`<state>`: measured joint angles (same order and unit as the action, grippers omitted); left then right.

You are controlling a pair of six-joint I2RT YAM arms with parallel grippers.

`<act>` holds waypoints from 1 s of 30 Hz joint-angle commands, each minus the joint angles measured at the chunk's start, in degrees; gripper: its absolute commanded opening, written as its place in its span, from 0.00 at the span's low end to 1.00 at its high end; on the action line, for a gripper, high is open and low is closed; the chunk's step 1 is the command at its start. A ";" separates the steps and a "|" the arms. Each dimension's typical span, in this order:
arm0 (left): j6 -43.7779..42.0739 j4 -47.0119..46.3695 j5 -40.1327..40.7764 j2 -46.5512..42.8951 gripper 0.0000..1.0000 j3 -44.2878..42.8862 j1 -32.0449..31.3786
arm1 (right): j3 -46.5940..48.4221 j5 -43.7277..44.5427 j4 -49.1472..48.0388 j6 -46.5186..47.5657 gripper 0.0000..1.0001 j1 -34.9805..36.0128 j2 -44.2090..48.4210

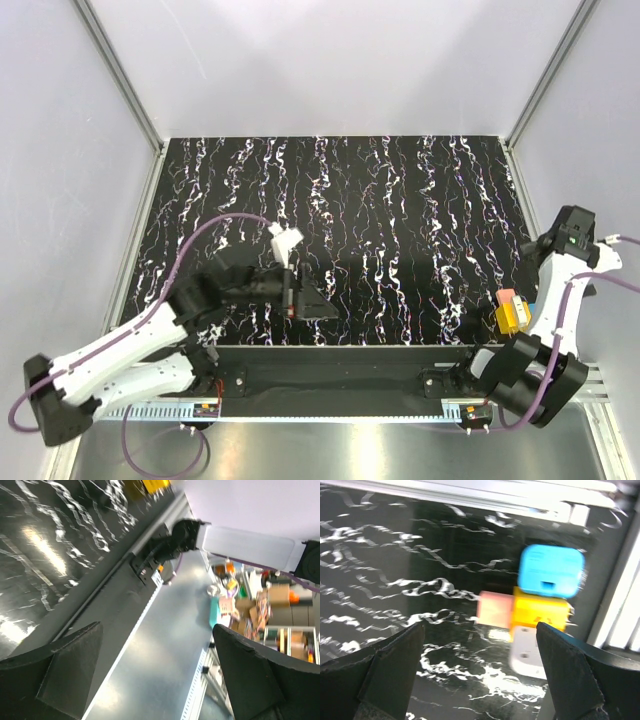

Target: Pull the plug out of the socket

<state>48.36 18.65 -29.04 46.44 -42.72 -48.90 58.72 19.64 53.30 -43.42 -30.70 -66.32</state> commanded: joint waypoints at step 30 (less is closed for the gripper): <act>4.11 -14.70 3.29 2.96 0.95 1.67 -8.66 | -18.02 0.75 -7.51 -6.24 0.92 -3.14 7.35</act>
<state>52.36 6.74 -26.09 50.26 -41.19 -57.39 41.74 20.32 47.46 -47.94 -33.56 -59.86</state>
